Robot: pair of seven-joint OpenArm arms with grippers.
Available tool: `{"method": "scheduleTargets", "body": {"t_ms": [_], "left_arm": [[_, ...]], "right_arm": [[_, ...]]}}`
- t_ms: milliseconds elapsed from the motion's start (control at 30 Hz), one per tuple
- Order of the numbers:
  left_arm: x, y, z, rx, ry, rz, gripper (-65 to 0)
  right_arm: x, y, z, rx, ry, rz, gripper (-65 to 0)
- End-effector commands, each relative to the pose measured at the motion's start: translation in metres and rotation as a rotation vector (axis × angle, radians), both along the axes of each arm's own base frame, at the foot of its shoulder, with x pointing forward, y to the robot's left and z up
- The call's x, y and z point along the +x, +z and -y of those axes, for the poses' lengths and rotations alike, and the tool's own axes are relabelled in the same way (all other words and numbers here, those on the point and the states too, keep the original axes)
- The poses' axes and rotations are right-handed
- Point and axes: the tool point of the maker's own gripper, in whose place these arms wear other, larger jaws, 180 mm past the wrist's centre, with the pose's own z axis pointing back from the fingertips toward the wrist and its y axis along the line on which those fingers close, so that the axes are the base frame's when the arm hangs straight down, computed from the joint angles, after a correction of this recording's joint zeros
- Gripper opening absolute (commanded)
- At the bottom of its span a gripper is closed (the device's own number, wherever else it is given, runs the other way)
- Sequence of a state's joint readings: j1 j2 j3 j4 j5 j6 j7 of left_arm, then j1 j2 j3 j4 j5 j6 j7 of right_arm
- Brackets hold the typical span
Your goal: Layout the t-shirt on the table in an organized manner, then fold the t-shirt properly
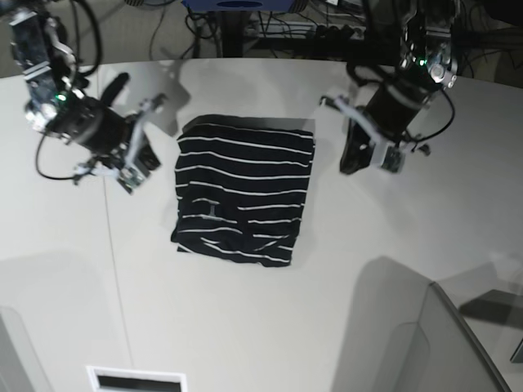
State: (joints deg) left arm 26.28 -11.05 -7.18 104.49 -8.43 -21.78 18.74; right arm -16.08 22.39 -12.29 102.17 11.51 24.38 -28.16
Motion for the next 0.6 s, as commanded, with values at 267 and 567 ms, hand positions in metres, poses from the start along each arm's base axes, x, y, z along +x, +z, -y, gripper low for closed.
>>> {"method": "scheduleTargets", "body": {"t_ms": [267,567], "left_arm": [[-0.108,-0.018,-0.007,0.033,-0.078,-0.115,-65.0],[-0.196,-0.066,0.006,0.146,-0.119,-0.341,-65.0]], "right_arm": [[-0.097,-0.004,0.042,-0.070,-0.017,-0.136,-65.0],[-0.208,-0.035,0.038,-0.055,-0.041,-0.413,-65.0]]}}
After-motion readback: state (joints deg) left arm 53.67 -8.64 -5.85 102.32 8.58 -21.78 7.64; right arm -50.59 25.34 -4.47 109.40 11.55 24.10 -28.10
